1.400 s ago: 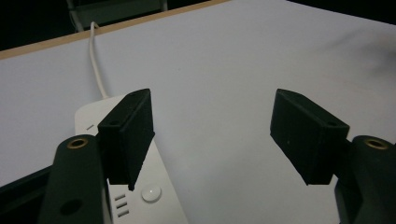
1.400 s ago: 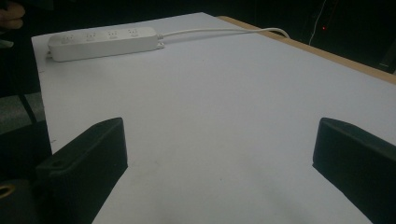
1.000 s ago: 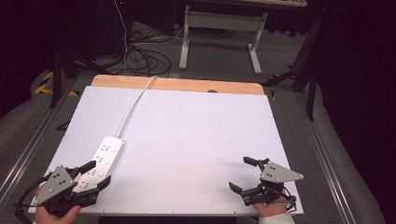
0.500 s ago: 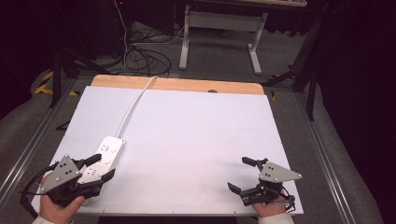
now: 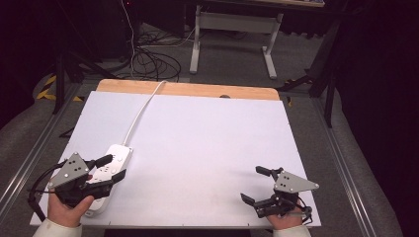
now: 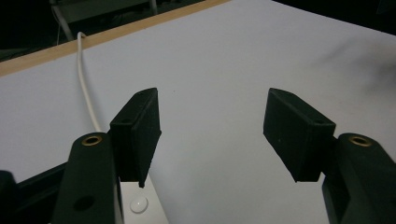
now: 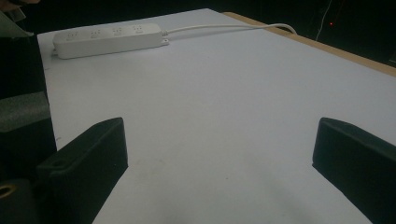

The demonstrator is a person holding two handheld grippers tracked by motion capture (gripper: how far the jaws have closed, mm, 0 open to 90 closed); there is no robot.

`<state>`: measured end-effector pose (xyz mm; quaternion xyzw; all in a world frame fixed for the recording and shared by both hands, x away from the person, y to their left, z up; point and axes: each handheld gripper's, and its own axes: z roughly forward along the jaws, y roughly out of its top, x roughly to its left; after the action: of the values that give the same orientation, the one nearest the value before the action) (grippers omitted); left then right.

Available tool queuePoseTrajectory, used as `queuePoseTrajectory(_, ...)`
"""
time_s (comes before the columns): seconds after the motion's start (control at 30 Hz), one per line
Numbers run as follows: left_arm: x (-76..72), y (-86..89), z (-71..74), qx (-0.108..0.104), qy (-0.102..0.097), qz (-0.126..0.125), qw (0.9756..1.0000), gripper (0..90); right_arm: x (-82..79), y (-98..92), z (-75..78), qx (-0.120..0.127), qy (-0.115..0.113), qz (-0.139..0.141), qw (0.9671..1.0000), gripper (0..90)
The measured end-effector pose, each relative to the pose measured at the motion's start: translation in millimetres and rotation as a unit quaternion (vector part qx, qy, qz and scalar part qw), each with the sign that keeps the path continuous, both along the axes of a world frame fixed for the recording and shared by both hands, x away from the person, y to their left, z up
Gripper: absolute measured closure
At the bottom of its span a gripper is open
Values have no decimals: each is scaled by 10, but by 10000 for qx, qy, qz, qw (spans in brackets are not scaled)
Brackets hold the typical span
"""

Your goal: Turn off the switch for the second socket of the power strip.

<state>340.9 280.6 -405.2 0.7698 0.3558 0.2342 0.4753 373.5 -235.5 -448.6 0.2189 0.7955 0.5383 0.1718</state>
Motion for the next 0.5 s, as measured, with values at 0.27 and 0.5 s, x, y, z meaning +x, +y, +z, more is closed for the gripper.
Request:
queuePoseTrajectory(0.27,94,-42,13,62,28,22,10000,368,0,-1,0,4,8,7,10000,36)
queuePoseTrajectory(0.5,191,-102,21,177,118,-13,9998,384,0,-2,-1,2,11,9,10000,36)
